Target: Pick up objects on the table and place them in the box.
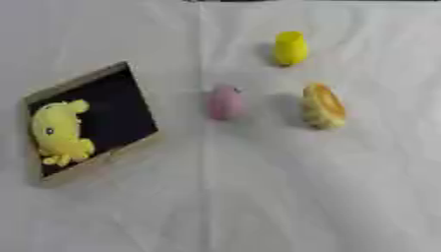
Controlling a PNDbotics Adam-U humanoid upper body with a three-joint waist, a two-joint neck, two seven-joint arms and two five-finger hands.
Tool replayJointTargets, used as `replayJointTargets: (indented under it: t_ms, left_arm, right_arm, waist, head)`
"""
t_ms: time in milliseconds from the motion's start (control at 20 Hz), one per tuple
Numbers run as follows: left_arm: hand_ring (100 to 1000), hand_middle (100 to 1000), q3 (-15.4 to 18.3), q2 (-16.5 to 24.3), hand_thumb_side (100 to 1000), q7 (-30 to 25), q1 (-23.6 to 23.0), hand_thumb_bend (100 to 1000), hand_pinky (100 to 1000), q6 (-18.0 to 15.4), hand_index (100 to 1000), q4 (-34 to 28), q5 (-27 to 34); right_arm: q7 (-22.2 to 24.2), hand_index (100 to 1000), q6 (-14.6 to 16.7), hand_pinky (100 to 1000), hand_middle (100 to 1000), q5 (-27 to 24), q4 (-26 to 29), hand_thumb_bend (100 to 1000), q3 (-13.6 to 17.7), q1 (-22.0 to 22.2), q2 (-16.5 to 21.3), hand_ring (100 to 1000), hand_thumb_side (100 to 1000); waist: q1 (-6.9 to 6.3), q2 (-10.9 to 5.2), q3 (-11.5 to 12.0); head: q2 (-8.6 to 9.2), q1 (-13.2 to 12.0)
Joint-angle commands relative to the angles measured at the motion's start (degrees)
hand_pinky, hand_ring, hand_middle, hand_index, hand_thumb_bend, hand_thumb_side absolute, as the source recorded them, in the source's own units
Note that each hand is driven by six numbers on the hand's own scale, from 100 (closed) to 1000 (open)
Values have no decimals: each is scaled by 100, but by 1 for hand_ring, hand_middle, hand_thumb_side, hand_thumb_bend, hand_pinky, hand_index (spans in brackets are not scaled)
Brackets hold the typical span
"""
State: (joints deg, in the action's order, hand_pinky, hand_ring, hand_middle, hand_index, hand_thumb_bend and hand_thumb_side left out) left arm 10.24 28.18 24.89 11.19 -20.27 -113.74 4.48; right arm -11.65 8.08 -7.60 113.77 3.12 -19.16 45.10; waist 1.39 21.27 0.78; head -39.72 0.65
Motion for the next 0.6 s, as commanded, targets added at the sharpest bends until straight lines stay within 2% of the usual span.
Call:
replayJointTargets:
  t_ms: [50, 150, 250, 450, 500, 600]
  left_arm:
    - [615, 587, 30, 87, 587, -6, 26, 100, 734, 0, 780, -85, 21]
    - [615, 587, 30, 91, 587, -4, 26, 100, 734, -2, 780, -85, 20]
    - [615, 587, 28, 101, 586, -5, 23, 100, 734, -3, 780, -85, 19]
    - [615, 587, 27, 127, 586, -4, 4, 100, 734, -5, 780, -85, 8]
    - [615, 587, 26, 135, 586, -4, 2, 100, 734, -5, 780, -85, 6]
    - [615, 587, 18, 147, 586, -8, 2, 100, 734, -2, 780, -85, 3]
  right_arm:
    - [0, 797, 15, 897, 617, 33, 83, 100, 49, -36, 147, 773, 514]
    - [14, 801, 13, 895, 621, 81, 83, 100, 42, -16, 223, 778, 475]
    - [69, 809, 22, 893, 631, 205, 83, 100, 9, 24, 401, 785, 392]
    - [260, 835, 62, 885, 683, 742, 83, 100, -79, 173, 1017, 813, 128]
    - [344, 838, 53, 883, 695, 945, 83, 100, -127, 244, 1238, 818, 100]
    - [506, 849, 21, 878, 735, 1369, 83, 100, -239, 378, 1624, 832, 100]
  waist:
    - [35, -128, -7]
    - [36, -129, -8]
    - [38, -130, -7]
    - [47, -131, -10]
    - [53, -130, -18]
    - [63, -128, -31]
  head:
    - [18, 6]
    - [23, 4]
    - [26, -2]
    - [24, -11]
    - [25, -15]
    - [27, -12]
